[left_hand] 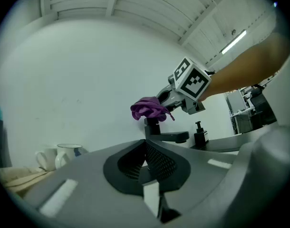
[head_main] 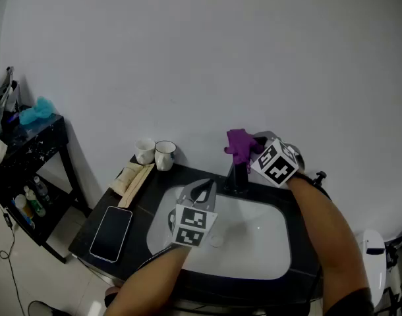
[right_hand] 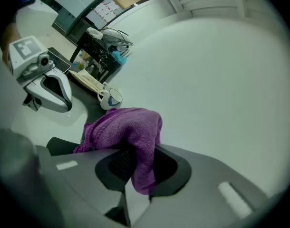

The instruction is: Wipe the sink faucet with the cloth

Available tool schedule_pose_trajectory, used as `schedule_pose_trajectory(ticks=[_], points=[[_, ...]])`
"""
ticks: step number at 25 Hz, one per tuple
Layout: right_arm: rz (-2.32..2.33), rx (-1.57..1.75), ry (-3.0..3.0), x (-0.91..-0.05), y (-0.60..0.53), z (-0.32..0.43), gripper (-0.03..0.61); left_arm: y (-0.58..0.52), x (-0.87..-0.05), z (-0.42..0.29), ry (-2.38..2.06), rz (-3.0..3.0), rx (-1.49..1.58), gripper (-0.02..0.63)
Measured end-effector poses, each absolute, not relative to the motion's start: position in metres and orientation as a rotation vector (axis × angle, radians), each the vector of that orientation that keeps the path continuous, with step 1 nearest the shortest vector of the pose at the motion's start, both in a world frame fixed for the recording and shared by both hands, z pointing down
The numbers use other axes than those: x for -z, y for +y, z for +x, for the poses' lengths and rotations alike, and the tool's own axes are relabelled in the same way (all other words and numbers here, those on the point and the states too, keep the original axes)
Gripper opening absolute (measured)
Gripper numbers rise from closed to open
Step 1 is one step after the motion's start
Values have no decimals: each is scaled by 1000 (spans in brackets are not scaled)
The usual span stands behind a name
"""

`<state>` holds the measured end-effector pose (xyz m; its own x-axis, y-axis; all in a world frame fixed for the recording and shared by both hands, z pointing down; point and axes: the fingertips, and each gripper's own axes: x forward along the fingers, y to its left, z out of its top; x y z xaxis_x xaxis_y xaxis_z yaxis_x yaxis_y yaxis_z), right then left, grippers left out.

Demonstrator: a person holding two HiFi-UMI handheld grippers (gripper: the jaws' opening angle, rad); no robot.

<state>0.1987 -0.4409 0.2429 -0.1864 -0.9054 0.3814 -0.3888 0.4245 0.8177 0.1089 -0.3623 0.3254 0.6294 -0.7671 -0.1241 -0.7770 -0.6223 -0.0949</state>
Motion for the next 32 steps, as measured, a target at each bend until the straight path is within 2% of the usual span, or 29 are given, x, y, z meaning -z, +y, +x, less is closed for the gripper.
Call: schedule_pose_trajectory(ticks=[25, 32], points=[[824, 776, -1799, -287, -327, 166, 71, -373, -334, 84, 1437, -2678, -79, 17], [921, 718, -1769, -292, -350, 189, 72, -372, -333, 86, 1430, -2681, -81, 18]])
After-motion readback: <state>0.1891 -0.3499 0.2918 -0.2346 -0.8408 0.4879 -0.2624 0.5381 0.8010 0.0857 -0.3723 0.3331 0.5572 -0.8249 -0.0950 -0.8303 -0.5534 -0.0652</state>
